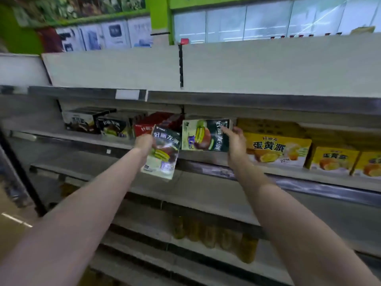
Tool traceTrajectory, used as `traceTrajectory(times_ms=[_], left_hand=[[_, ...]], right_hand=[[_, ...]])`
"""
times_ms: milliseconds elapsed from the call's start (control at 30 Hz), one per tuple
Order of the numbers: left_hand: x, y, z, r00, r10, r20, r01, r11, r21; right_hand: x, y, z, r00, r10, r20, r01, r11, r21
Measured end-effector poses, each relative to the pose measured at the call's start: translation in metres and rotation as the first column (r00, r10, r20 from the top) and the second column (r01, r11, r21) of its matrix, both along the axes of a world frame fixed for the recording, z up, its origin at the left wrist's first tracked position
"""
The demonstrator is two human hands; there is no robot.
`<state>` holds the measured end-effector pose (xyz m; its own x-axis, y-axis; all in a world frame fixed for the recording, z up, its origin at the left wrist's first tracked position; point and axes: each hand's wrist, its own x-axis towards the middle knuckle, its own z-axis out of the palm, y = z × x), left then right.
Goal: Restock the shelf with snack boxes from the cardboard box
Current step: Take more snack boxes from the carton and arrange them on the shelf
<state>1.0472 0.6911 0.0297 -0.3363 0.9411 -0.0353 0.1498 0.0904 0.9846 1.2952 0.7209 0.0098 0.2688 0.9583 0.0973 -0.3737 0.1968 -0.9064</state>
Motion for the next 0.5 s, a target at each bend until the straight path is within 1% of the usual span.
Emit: traceTrajectory(times_ms=[33, 100, 167, 267, 333, 400, 500], left_hand=[[-0.003, 0.0, 0.001, 0.999, 0.032, -0.015, -0.032, 0.999, 0.011], [-0.012, 0.007, -0.002, 0.997, 0.08, -0.005, -0.08, 0.996, 0.03], [-0.022, 0.016, -0.004, 0.997, 0.071, 0.036, -0.072, 0.997, 0.035], [-0.028, 0.029, -0.006, 0.997, 0.058, 0.06, -0.059, 0.998, 0.016], [-0.028, 0.03, -0.005, 0.999, 0.026, 0.044, -0.027, 1.0, 0.004], [-0.026, 0.032, -0.003, 0.996, 0.032, 0.079, -0.031, 0.999, -0.017], [-0.022, 0.033, 0.003, 0.978, 0.036, 0.206, -0.032, 0.999, -0.023]], right_hand=[[-0.002, 0.006, 0.001, 1.0, -0.012, 0.011, 0.012, 1.0, 0.003], [-0.004, 0.012, 0.002, 0.999, 0.018, 0.04, -0.018, 1.0, 0.015], [-0.005, 0.022, 0.0, 0.993, 0.05, 0.111, -0.051, 0.999, 0.007], [-0.006, 0.028, -0.002, 0.966, 0.111, 0.232, -0.114, 0.993, -0.001], [-0.007, 0.029, -0.003, 0.94, 0.143, 0.309, -0.141, 0.99, -0.028], [-0.004, 0.03, -0.006, 0.93, 0.17, 0.326, -0.158, 0.985, -0.061], [0.01, 0.042, -0.016, 0.916, 0.265, 0.3, -0.234, 0.963, -0.136]])
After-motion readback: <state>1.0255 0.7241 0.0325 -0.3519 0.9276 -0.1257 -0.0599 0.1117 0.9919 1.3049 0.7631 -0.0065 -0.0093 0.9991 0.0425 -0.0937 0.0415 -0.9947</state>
